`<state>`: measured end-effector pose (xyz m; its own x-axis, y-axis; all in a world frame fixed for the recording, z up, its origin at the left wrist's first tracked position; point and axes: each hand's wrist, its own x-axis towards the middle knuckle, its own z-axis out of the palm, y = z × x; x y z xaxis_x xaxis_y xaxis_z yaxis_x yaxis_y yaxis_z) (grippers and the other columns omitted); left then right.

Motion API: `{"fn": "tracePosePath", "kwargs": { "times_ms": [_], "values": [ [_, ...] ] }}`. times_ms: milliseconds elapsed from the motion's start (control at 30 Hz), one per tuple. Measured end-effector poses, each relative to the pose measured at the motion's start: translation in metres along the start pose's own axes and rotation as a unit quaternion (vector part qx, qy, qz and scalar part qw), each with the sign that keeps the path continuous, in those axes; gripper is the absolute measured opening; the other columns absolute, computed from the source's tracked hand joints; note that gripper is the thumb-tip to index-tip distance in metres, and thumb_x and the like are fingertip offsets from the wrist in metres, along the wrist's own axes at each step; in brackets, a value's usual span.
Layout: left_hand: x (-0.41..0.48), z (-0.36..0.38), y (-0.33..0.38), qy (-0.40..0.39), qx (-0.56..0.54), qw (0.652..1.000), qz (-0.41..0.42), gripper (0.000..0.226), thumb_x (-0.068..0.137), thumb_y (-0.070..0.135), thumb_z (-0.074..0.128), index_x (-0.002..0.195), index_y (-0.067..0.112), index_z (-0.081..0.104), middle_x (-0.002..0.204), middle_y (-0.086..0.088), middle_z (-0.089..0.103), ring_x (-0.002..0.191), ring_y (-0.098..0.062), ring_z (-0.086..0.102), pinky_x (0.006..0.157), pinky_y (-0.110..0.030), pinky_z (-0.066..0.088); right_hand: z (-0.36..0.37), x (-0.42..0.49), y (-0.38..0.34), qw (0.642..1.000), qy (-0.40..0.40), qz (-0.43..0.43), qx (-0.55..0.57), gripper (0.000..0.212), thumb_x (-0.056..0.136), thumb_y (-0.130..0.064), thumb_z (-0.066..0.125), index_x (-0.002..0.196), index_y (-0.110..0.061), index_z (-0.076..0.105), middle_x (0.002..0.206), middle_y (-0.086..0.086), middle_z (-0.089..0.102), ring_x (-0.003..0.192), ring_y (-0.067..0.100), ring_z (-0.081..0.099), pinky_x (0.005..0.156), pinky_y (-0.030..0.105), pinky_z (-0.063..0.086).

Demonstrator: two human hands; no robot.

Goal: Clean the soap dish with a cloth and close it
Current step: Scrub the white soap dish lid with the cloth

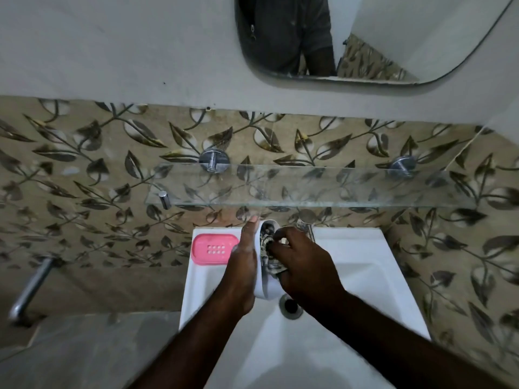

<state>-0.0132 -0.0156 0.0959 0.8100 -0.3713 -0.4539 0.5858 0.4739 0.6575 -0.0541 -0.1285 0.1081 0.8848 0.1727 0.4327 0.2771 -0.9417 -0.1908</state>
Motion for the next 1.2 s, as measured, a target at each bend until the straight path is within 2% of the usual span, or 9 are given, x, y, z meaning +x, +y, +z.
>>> {"fn": "tracePosePath", "kwargs": {
  "times_ms": [100,233,333,433,567,767,900,1033,1200],
  "values": [
    [0.0,-0.004,0.0,0.06,0.087,0.993,0.047,0.069,0.071,0.069,0.063,0.101,0.007,0.073,0.095,-0.017,0.074,0.088,-0.032,0.072,0.082,-0.04,0.055,0.002,-0.001,0.001,0.997,-0.057,0.02,-0.057,0.03,0.063,-0.021,0.05,0.089,-0.02,0.065,0.08,0.001,0.06,0.063,0.026,0.062,0.041,0.026,0.041],
    [-0.007,0.002,-0.003,0.091,0.097,0.985,0.111,0.048,0.081,0.056,0.063,0.076,0.009,0.072,0.076,-0.015,0.071,0.072,-0.029,0.07,0.072,-0.037,0.053,-0.001,0.002,-0.009,0.991,-0.078,0.069,-0.085,0.028,0.064,-0.026,0.054,0.09,-0.023,0.061,0.068,-0.002,0.056,0.052,0.023,0.06,0.039,0.025,0.034],
    [-0.007,0.004,-0.004,0.117,0.109,0.974,0.16,0.047,0.079,0.055,0.062,0.049,0.02,0.054,0.047,0.003,0.054,0.048,-0.014,0.054,0.055,-0.024,0.044,-0.004,-0.005,-0.018,0.981,-0.148,0.118,0.031,0.033,0.073,-0.039,0.038,0.091,-0.024,0.061,0.077,0.002,0.068,0.069,0.023,0.067,0.06,0.034,0.054],
    [-0.01,0.003,-0.004,0.106,0.156,0.957,0.221,0.06,0.082,0.058,0.061,0.043,0.019,0.037,0.044,0.004,0.033,0.044,-0.012,0.038,0.05,-0.023,0.033,-0.008,-0.008,-0.017,0.905,-0.248,0.226,0.261,0.018,0.083,-0.033,0.054,0.077,-0.018,0.061,0.073,0.005,0.072,0.068,0.019,0.07,0.067,0.038,0.057],
    [-0.014,0.005,-0.01,0.064,0.173,0.938,0.293,0.05,0.082,0.056,0.058,0.052,0.017,0.048,0.048,0.008,0.046,0.05,-0.009,0.045,0.054,-0.024,0.039,-0.026,-0.004,-0.013,0.726,-0.298,0.335,0.522,0.033,0.072,-0.035,0.069,0.076,-0.003,0.069,0.076,0.017,0.069,0.07,0.024,0.066,0.069,0.033,0.05],
    [-0.015,0.005,-0.005,-0.018,0.153,0.946,0.285,0.044,0.077,0.058,0.054,0.088,0.021,0.077,0.09,-0.01,0.076,0.089,-0.032,0.07,0.081,-0.046,0.056,-0.037,0.01,-0.016,0.534,-0.117,0.349,0.761,0.026,0.089,-0.007,0.052,0.076,-0.003,0.074,0.076,0.015,0.071,0.065,0.021,0.071,0.059,0.028,0.059],
    [-0.021,0.002,-0.007,-0.012,0.158,0.945,0.287,0.046,0.077,0.054,0.055,0.092,0.015,0.074,0.094,-0.011,0.075,0.096,-0.031,0.069,0.089,-0.046,0.053,-0.041,0.009,-0.022,0.556,-0.099,0.347,0.749,0.025,0.094,-0.008,0.046,0.09,0.001,0.069,0.079,0.014,0.072,0.069,0.02,0.072,0.056,0.025,0.056],
    [-0.013,-0.012,-0.005,0.041,0.162,0.961,0.219,0.044,0.077,0.053,0.063,0.099,0.016,0.069,0.1,-0.008,0.074,0.099,-0.028,0.068,0.093,-0.046,0.052,-0.038,-0.01,-0.012,0.686,-0.074,0.365,0.625,0.017,0.09,-0.003,0.054,0.097,-0.005,0.069,0.082,0.011,0.074,0.069,0.02,0.07,0.052,0.023,0.051],
    [-0.011,-0.019,-0.013,0.106,0.24,0.959,0.11,0.075,0.053,0.082,0.068,0.088,0.016,0.054,0.084,-0.001,0.068,0.078,-0.02,0.068,0.076,-0.04,0.056,-0.03,-0.036,-0.015,0.682,-0.093,0.359,0.63,0.007,0.087,-0.009,0.067,0.092,-0.005,0.065,0.077,0.008,0.067,0.066,0.016,0.063,0.054,0.023,0.05]
  ]
}}
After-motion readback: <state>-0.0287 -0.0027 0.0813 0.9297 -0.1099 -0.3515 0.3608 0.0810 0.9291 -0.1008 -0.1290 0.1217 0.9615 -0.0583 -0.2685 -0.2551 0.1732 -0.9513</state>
